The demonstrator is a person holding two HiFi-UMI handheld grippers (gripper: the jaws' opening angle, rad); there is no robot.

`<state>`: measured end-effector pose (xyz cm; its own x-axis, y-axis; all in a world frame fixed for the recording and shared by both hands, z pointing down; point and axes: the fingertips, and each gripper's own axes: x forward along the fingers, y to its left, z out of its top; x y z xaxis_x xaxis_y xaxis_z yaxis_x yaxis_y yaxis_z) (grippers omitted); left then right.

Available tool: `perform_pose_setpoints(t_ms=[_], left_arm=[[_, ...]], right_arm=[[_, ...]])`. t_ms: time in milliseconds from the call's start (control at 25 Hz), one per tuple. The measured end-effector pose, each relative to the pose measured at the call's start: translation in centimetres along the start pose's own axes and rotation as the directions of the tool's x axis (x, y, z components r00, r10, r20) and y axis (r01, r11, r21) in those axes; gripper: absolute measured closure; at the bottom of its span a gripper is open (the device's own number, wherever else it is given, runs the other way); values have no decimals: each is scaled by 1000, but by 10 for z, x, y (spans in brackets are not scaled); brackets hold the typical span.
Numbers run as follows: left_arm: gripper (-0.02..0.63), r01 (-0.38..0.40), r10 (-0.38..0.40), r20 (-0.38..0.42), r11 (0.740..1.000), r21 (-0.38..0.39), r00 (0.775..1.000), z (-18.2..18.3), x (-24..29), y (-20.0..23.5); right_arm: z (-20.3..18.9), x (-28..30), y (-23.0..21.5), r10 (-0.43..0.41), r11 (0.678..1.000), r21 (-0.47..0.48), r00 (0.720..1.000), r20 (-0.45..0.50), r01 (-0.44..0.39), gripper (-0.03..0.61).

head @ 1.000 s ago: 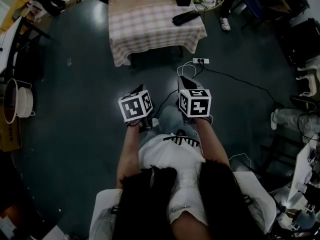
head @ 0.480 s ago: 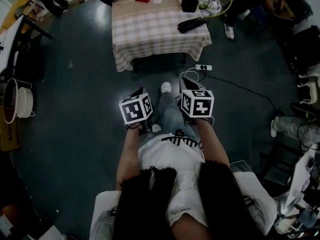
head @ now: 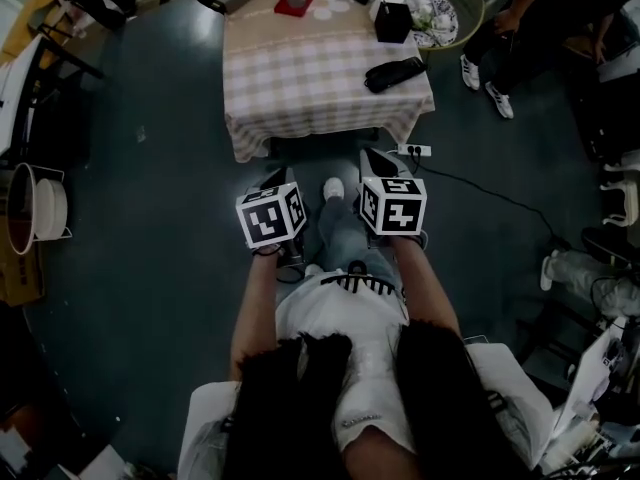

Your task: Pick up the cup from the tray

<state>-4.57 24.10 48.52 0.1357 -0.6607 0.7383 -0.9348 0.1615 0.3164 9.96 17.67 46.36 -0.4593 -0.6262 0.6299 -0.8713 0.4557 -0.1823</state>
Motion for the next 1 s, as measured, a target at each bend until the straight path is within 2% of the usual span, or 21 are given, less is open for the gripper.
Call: perform_pose_setpoints(t_ms=[160,320,480,640,800,1000], left_arm=[[607,-12,12,-24,1000,-13,1000,26,30,4],[607,-33,31,-37,999,-31,999,54,54,8],[607,-57,55,-47,997,-45,997,84,79,8],[607,-92,89,-53,995,-49,995,119,107,12],[607,-85,80,-54,993,-88,995,146,131,9],[607,-95,93,-35,992,-86,995,182,154,9]], right_arm=[[24,29,-12,28,999,22,999,-23,-27,571],[44,64,-25,26,1000,-16,998,-48,-26,571],[73,102,-46,27,999,-16,997,-69,-28,571],[108,137,-51,73,996,-37,995,-74,-76,571],[137,167,-51,115,990,-73,990,-76,-120,571],[164,194,-53,159,983,-84,984,-77,-165,570]])
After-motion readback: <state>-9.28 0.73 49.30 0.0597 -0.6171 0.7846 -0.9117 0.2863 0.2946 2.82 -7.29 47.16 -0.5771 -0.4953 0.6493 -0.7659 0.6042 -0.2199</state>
